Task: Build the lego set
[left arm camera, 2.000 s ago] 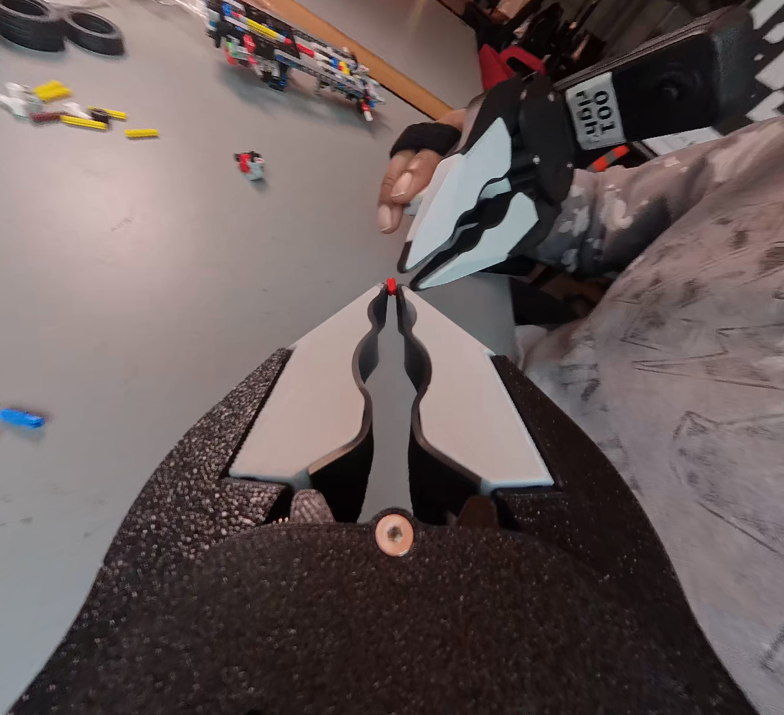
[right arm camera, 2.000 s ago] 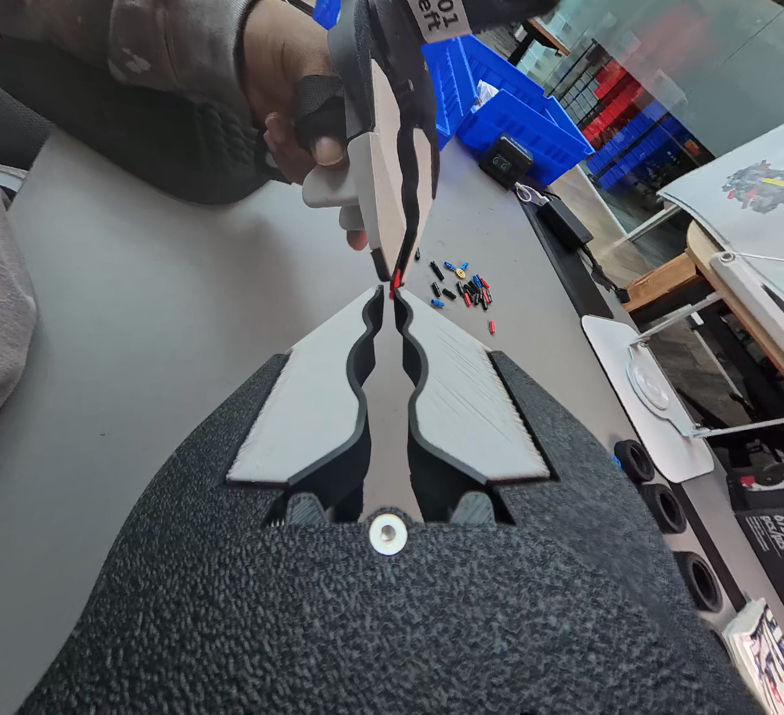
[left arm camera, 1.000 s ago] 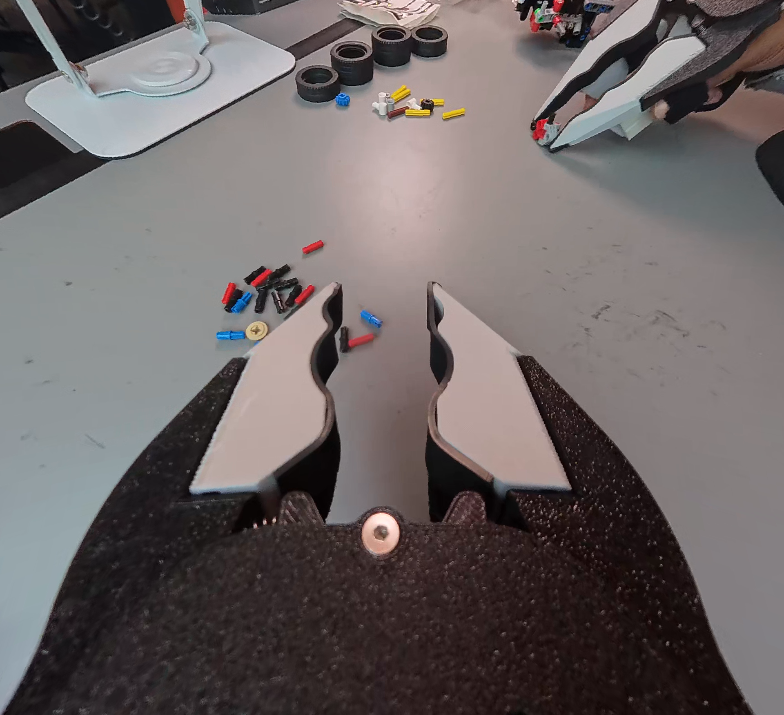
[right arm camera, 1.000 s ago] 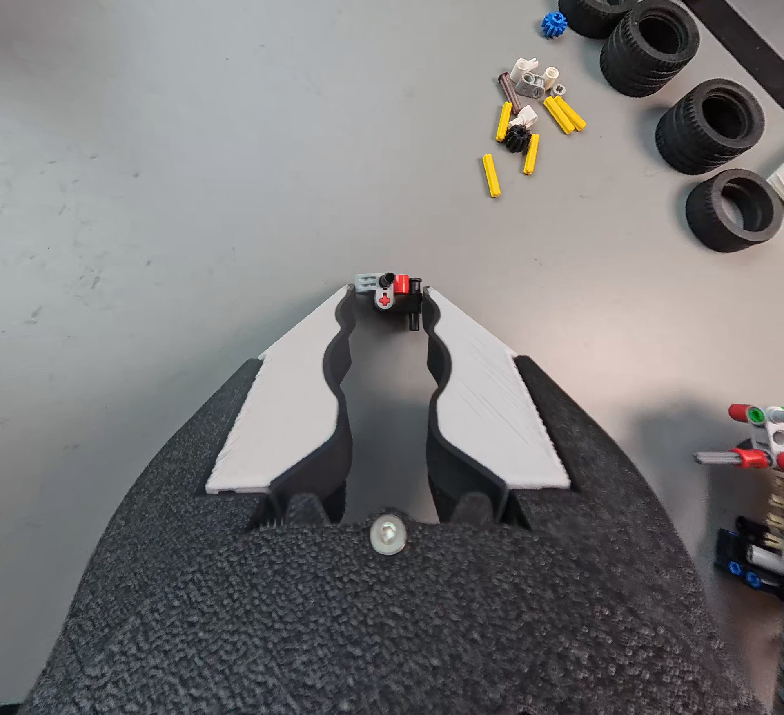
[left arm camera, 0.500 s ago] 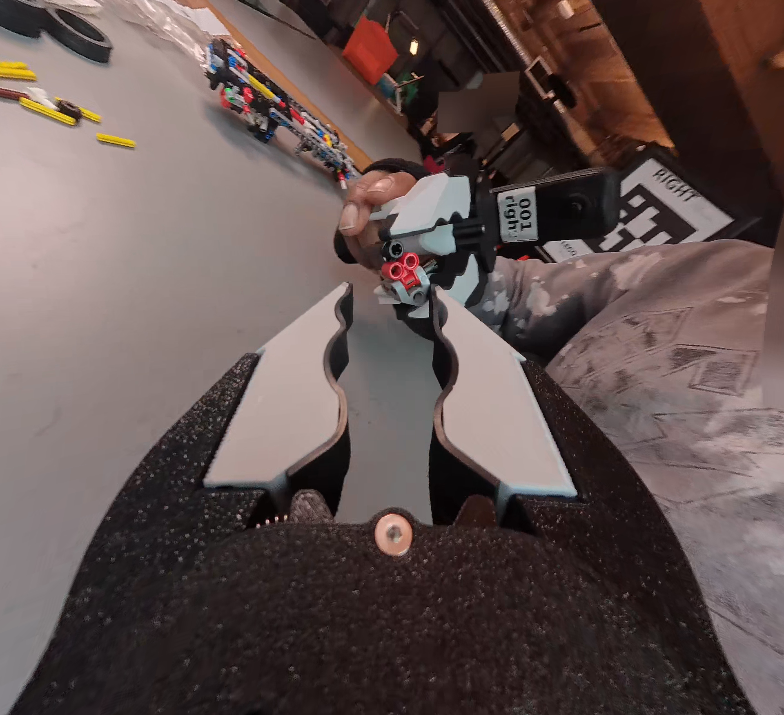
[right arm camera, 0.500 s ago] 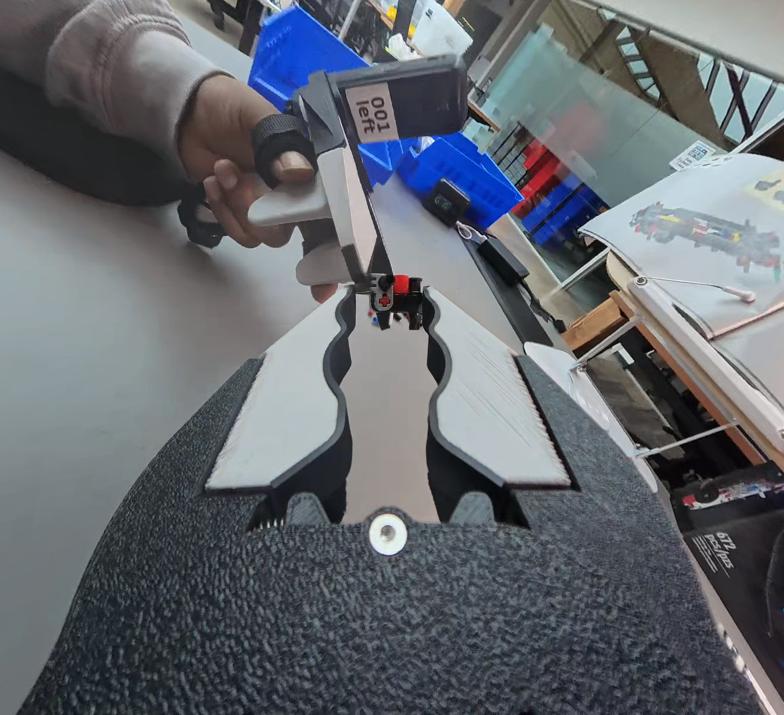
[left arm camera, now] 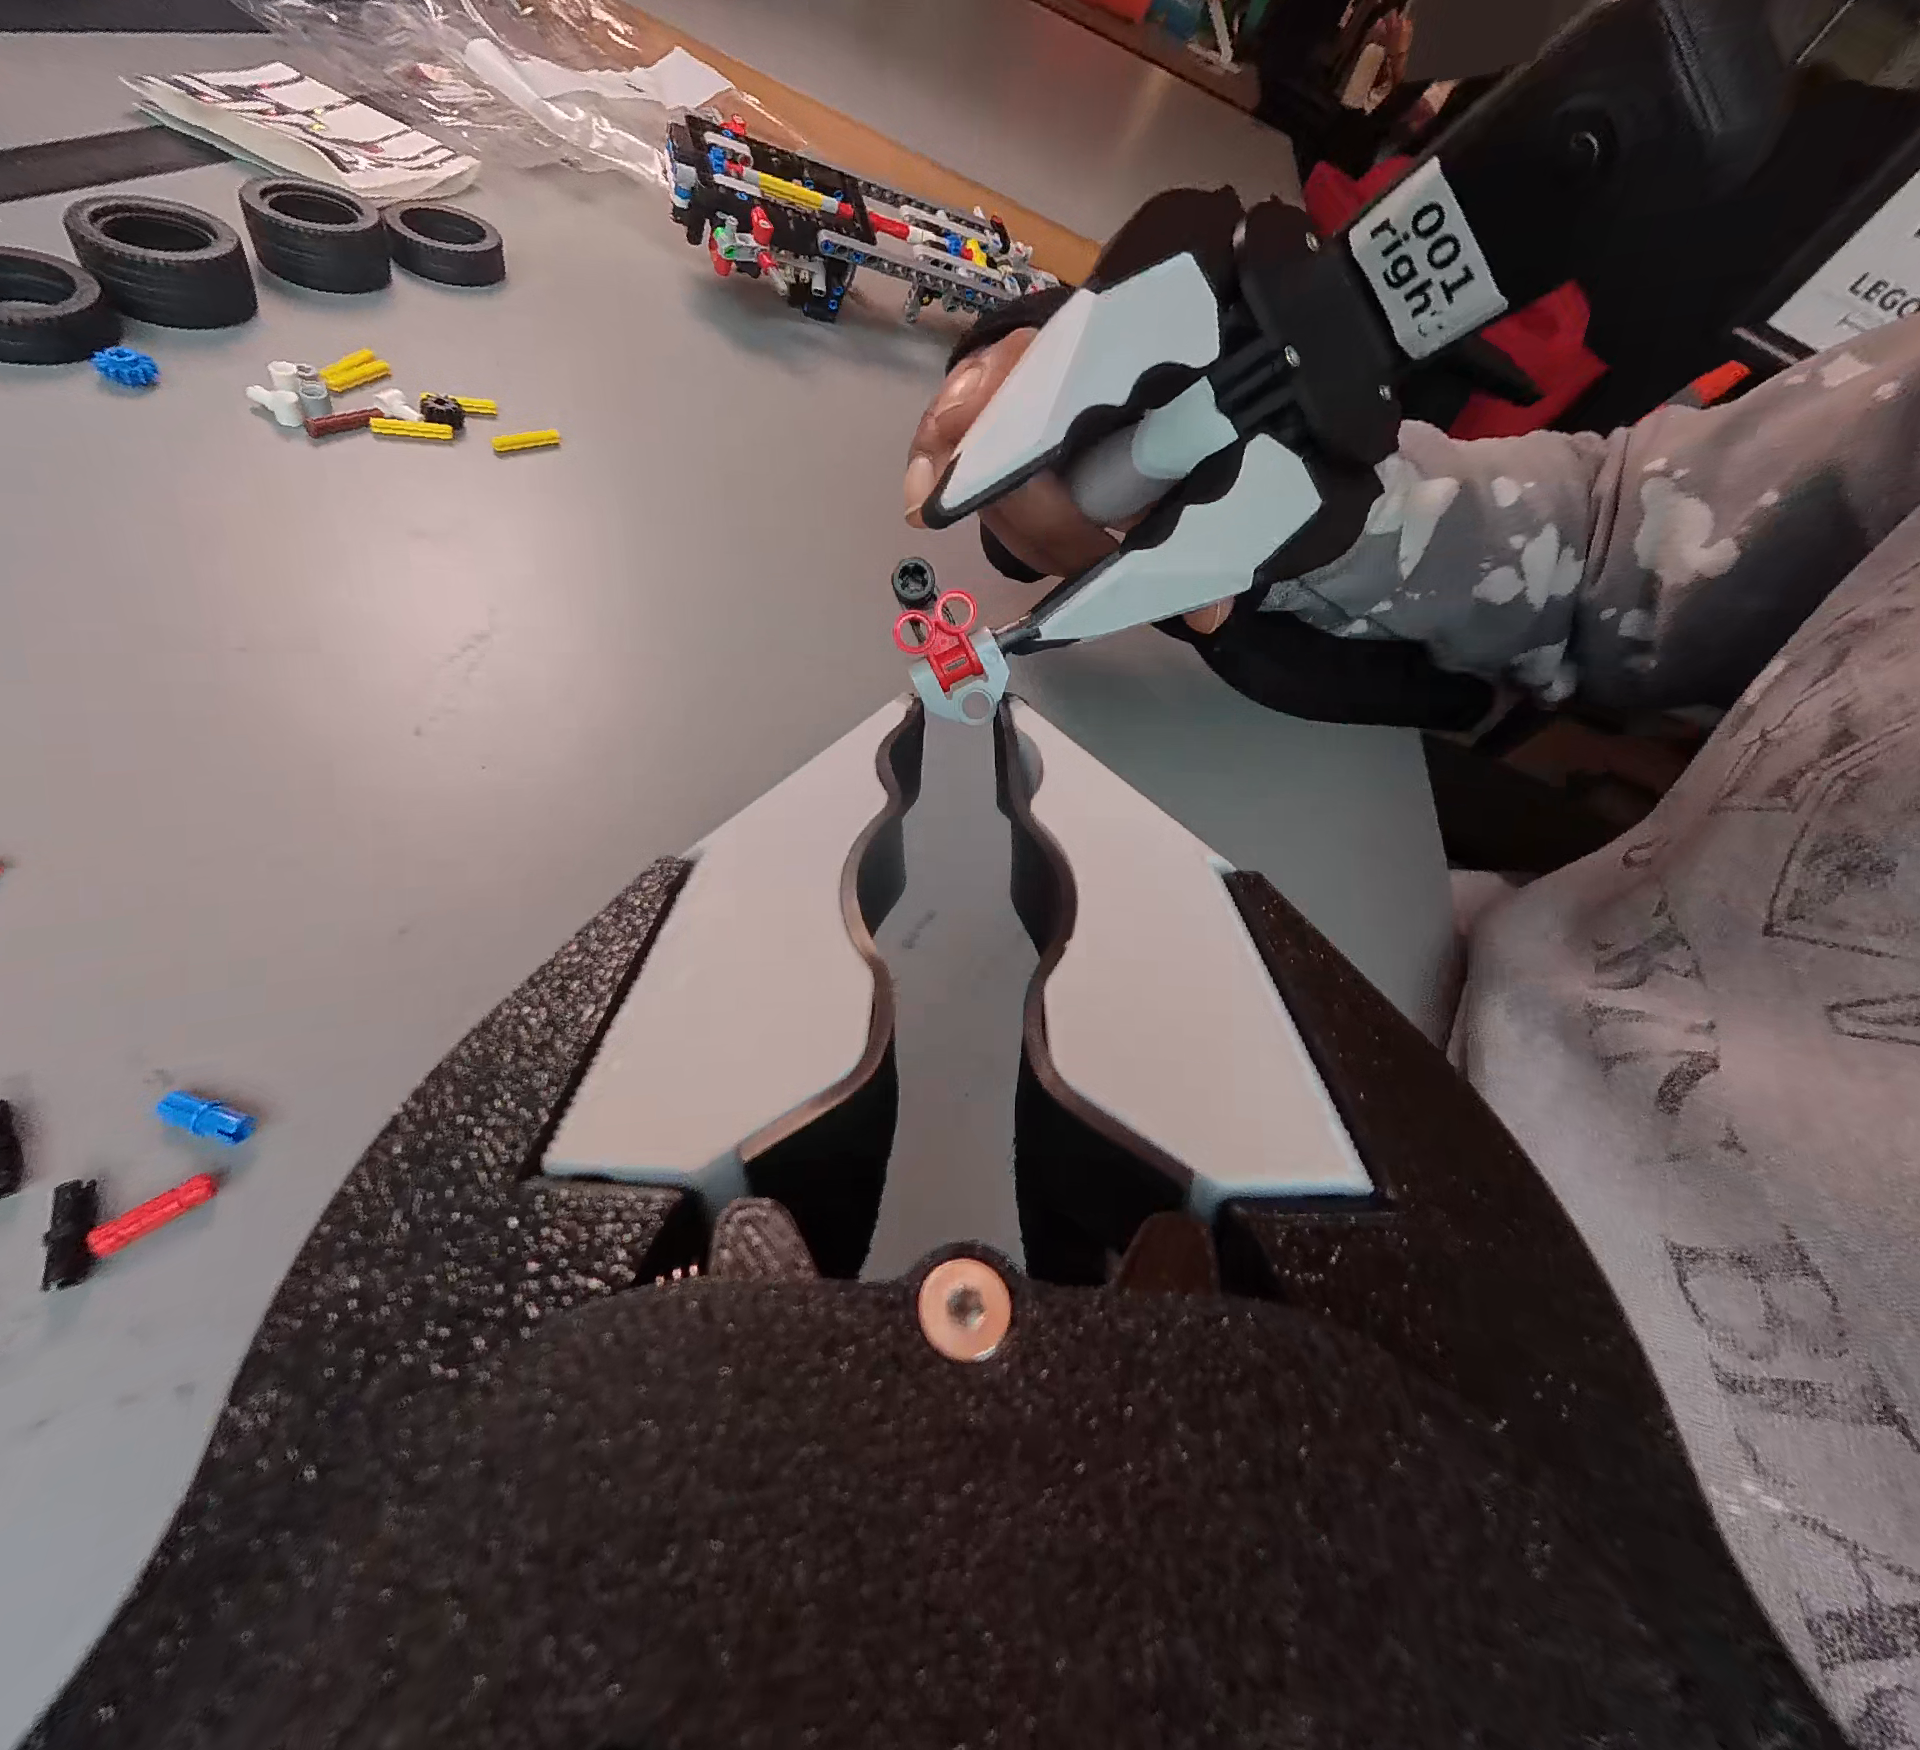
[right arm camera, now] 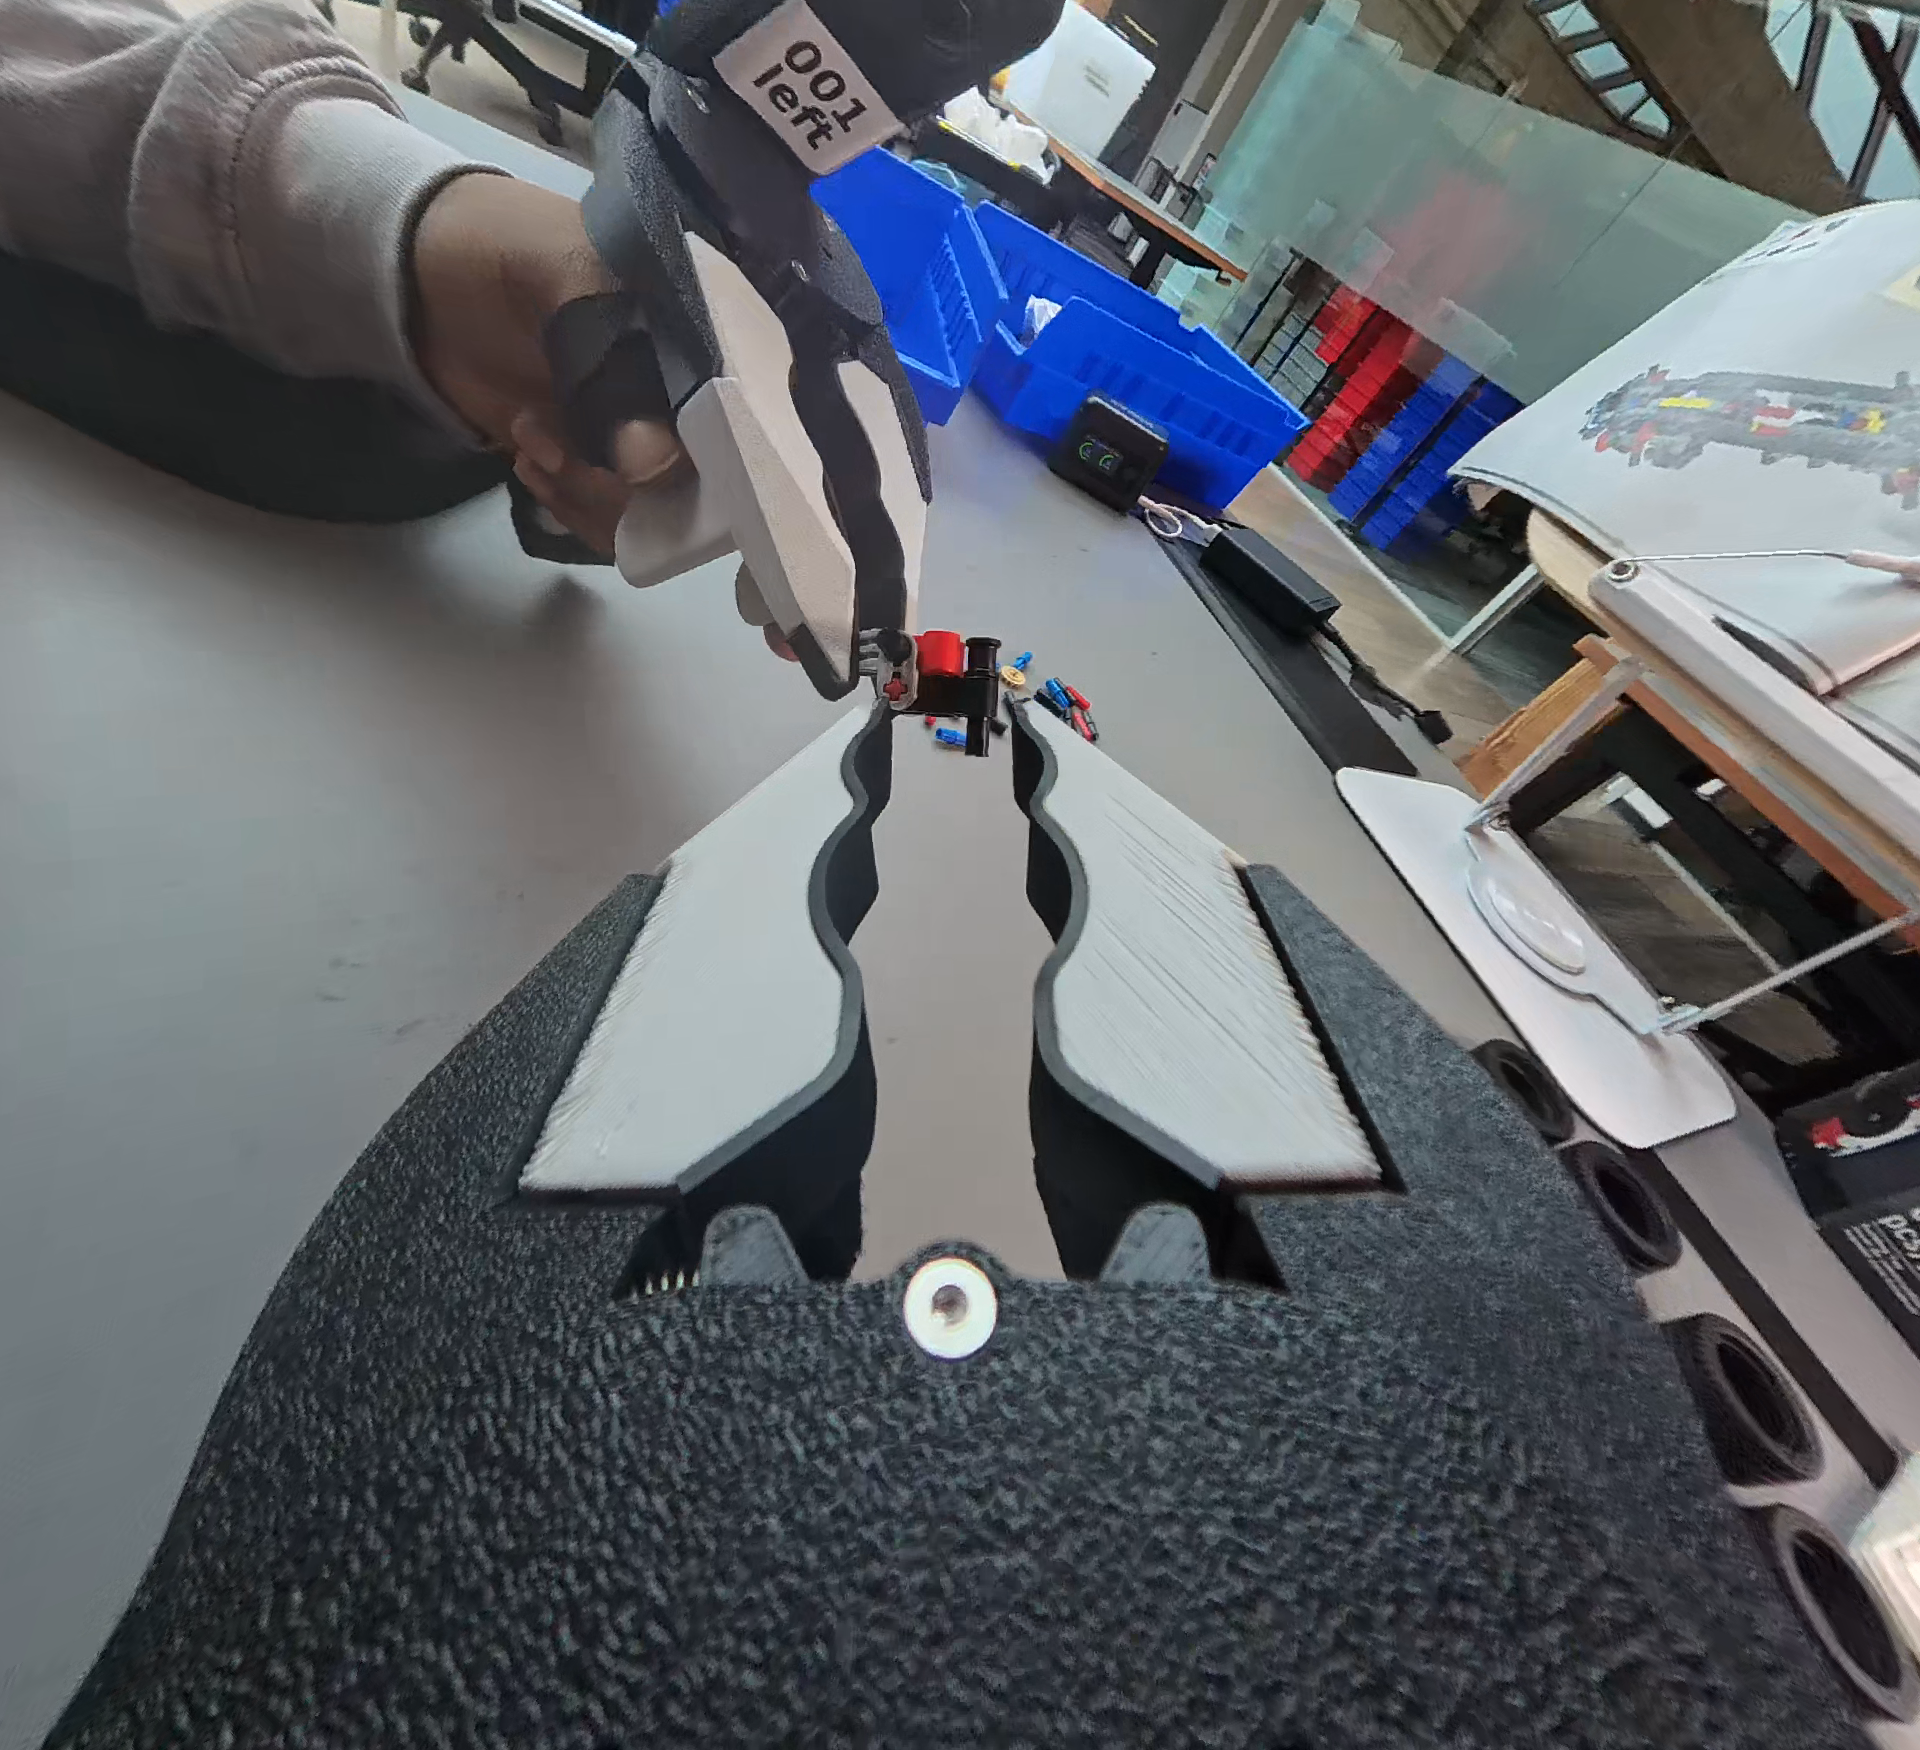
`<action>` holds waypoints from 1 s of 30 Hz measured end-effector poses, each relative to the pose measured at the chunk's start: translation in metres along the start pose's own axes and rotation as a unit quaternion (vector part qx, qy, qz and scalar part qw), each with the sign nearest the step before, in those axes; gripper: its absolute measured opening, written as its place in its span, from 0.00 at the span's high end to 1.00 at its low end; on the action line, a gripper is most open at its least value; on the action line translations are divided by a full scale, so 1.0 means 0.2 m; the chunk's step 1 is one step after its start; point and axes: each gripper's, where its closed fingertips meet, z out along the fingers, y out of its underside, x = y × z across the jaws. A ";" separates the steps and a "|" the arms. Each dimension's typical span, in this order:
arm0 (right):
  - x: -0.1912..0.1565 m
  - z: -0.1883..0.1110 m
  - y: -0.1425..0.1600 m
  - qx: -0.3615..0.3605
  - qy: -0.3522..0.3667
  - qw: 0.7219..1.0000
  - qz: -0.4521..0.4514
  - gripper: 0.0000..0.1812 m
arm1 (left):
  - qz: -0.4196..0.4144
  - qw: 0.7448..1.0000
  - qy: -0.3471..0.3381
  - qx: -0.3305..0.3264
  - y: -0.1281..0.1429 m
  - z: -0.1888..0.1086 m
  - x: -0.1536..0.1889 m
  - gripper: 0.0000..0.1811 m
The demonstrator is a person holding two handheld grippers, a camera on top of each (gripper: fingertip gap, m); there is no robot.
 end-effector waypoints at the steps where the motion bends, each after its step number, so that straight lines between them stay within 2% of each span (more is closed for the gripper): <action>1: 0.00 0.00 0.01 -0.001 -0.006 1.000 0.014 0.85 | 0.010 1.000 -0.001 -0.006 0.01 0.00 0.01 0.93; 4: -0.05 -0.01 0.03 0.002 -0.069 0.994 0.090 0.80 | 0.039 0.999 0.028 -0.011 0.03 0.01 0.06 0.93; 7: -0.16 -0.05 -0.01 0.032 -0.182 0.961 0.205 0.79 | 0.074 0.991 0.108 0.001 0.04 0.01 0.21 0.93; 10: -0.27 -0.09 -0.13 0.078 -0.255 0.933 0.240 0.82 | 0.083 0.980 0.180 0.017 0.03 -0.01 0.34 0.93; 11: -0.29 -0.11 -0.17 0.095 -0.269 0.928 0.241 0.89 | 0.071 0.978 0.194 0.027 0.01 -0.02 0.36 0.93; 15: -0.26 -0.12 -0.23 0.122 -0.265 0.916 0.274 0.95 | 0.018 0.970 0.237 0.055 -0.04 -0.05 0.39 0.93; 19: -0.16 -0.08 -0.19 0.109 -0.212 0.926 0.293 0.98 | -0.029 0.974 0.210 0.076 -0.08 -0.07 0.29 1.00; 23: -0.15 -0.07 -0.17 0.097 -0.189 0.935 0.283 1.00 | -0.031 0.979 0.190 0.065 -0.07 -0.07 0.25 1.00; 27: -0.12 -0.04 -0.11 0.072 -0.160 0.949 0.264 1.00 | -0.015 0.994 0.101 0.048 -0.04 -0.05 0.12 0.99; 30: -0.11 -0.02 -0.01 0.017 -0.134 0.965 0.225 1.00 | 0.009 1.000 0.013 0.012 0.01 -0.08 -0.04 0.95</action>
